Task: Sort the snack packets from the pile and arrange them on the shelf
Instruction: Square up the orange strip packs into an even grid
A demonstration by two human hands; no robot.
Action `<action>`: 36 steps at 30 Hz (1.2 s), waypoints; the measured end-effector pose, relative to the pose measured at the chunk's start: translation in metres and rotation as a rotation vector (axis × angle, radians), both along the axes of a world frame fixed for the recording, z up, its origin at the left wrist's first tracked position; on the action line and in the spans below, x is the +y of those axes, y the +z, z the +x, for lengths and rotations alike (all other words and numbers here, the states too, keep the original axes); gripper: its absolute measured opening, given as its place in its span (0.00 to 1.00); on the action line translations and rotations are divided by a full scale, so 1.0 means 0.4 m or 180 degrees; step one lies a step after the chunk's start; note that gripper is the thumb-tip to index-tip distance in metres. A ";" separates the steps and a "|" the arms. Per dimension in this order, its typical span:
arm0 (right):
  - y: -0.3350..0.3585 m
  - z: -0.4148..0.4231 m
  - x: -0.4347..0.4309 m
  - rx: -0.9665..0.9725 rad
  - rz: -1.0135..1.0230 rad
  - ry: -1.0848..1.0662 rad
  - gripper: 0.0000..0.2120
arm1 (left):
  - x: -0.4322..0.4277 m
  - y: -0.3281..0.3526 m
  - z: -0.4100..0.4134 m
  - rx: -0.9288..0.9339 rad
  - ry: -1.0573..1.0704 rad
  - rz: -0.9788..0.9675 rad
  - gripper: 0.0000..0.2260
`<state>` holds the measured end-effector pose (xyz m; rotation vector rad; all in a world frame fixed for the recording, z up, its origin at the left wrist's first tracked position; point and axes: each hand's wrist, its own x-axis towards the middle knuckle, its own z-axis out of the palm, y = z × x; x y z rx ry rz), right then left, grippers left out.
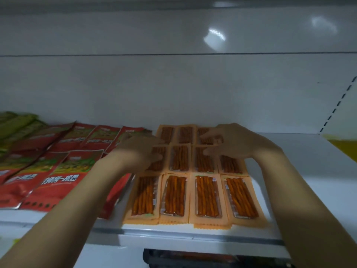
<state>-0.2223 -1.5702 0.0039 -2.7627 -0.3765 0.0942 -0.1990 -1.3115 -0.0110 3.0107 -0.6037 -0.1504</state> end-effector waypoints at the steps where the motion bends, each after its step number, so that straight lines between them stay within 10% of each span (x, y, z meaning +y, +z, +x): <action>1: 0.005 -0.003 0.011 -0.0001 -0.0070 -0.0042 0.24 | 0.013 0.002 -0.002 0.0041 0.0016 0.0070 0.22; 13: -0.075 0.041 0.234 0.0308 -0.0982 -0.0164 0.23 | 0.060 -0.036 0.045 0.0370 -0.0547 0.0112 0.22; 36: -0.108 -0.274 0.352 0.0096 -0.0545 -0.1095 0.26 | 0.145 -0.077 -0.183 0.0001 -0.1021 -0.0142 0.29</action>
